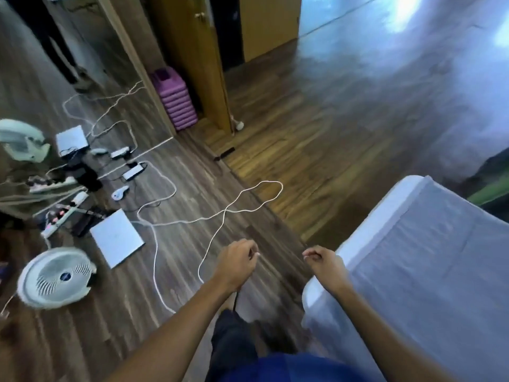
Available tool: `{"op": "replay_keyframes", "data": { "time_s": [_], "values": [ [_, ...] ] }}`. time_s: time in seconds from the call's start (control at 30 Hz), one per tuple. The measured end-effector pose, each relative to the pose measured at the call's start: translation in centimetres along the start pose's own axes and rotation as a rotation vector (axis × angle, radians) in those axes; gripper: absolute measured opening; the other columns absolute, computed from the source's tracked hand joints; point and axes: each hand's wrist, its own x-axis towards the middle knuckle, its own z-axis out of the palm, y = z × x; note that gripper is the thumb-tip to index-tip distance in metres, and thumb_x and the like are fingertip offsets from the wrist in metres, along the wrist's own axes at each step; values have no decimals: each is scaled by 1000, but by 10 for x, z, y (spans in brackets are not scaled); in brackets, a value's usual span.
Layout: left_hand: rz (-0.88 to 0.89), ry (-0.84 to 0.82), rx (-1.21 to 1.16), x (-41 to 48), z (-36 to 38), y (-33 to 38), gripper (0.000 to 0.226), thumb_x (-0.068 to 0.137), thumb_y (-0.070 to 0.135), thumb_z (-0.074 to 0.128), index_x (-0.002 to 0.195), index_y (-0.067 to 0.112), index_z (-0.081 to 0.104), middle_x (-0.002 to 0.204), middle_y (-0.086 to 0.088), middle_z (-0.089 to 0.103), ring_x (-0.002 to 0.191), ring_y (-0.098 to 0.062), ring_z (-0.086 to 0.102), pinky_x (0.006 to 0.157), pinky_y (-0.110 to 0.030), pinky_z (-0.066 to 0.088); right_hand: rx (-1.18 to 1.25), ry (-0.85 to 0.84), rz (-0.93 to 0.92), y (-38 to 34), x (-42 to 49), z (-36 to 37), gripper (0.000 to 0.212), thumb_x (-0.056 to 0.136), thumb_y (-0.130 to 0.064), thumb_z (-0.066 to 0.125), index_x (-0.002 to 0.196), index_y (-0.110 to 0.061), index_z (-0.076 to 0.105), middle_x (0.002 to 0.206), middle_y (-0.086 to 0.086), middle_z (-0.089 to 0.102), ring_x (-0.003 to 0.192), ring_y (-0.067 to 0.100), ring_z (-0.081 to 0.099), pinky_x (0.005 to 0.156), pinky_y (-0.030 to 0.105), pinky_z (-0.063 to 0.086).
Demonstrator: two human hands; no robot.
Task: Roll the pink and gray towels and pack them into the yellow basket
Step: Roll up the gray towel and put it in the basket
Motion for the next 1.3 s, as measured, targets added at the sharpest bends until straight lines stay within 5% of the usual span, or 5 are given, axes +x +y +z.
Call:
{"op": "replay_keyframes", "data": {
  "time_s": [0.43, 0.63, 0.8, 1.07, 1.3],
  "values": [
    [626, -309, 123, 233, -69, 6, 7, 86, 28, 59, 85, 23, 64, 83, 6, 63, 84, -18, 60, 75, -35, 46, 336, 500, 403, -81, 64, 12, 8, 91, -21, 62, 88, -26, 67, 83, -13, 66, 78, -2, 57, 62, 12, 37],
    [933, -479, 215, 292, -25, 72, 10, 88, 24, 55, 90, 22, 64, 88, 3, 62, 87, -21, 60, 76, -36, 47, 466, 756, 669, -32, 58, 15, 9, 85, -15, 64, 86, -23, 69, 85, -3, 70, 82, 16, 64, 73, 30, 49],
    [1172, -607, 272, 319, 16, 142, 14, 92, 24, 49, 92, 23, 63, 90, 5, 60, 88, -17, 58, 76, -31, 43, 445, 946, 889, 7, 50, 31, 4, 85, -18, 67, 89, -18, 68, 81, 0, 67, 77, 19, 63, 66, 29, 45],
    [1502, -761, 419, 354, 85, 239, 19, 94, 22, 44, 93, 24, 62, 93, 8, 57, 88, -14, 52, 78, -33, 43, 376, 1100, 1200, 10, 51, 67, 27, 80, 2, 65, 104, -9, 64, 96, 6, 53, 88, 27, 54, 75, 39, 47],
    [1873, -679, 480, 394, 157, 336, 28, 75, 10, 71, 103, 13, 68, 103, -7, 65, 93, -29, 61, 76, -42, 52, 331, 1212, 1467, -4, 86, 60, 37, 68, 4, 75, 100, -10, 67, 92, 11, 59, 78, 30, 54, 67, 41, 48]
  ]
}}
